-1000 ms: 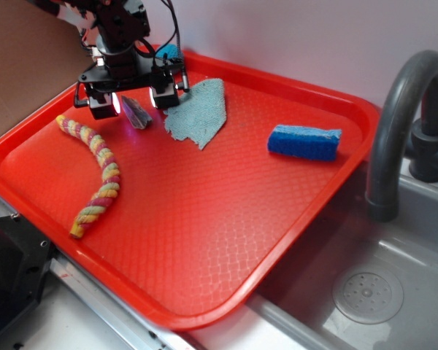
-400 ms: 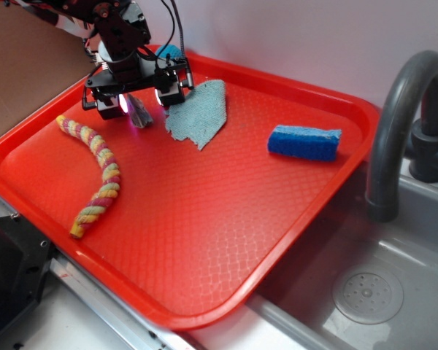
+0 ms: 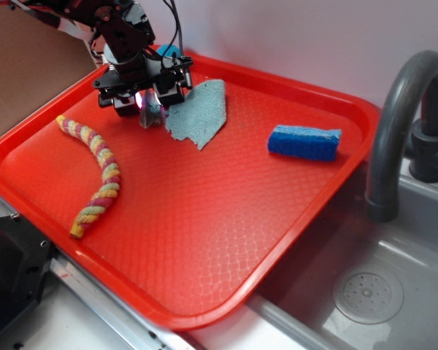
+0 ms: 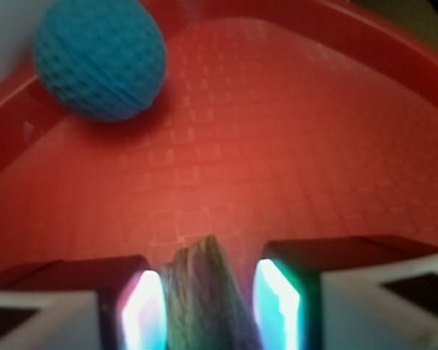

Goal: Grab the wood chip.

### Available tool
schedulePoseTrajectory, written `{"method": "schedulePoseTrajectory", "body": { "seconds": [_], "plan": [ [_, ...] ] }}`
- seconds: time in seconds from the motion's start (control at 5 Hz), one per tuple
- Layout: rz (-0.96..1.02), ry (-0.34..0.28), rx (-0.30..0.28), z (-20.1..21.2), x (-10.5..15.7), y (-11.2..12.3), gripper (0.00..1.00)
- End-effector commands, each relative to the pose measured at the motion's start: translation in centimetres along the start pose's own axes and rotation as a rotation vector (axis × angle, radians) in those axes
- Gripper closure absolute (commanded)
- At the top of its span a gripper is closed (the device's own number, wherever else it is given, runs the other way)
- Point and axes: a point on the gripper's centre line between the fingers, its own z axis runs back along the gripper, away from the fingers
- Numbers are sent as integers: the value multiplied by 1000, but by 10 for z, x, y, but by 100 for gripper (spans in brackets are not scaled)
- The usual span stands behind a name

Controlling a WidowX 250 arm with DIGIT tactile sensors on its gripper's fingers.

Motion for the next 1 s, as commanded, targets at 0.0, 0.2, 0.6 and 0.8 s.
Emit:
{"method": "schedulePoseTrajectory", "body": {
  "seconds": [0.0, 0.2, 0.6, 0.8],
  "plan": [
    [0, -4, -2, 6, 2, 9, 100],
    [43, 15, -5, 48, 33, 12, 100],
    [-316, -57, -250, 157, 30, 3, 100],
    [-524, -72, -407, 220, 1, 1, 100]
  ]
}}
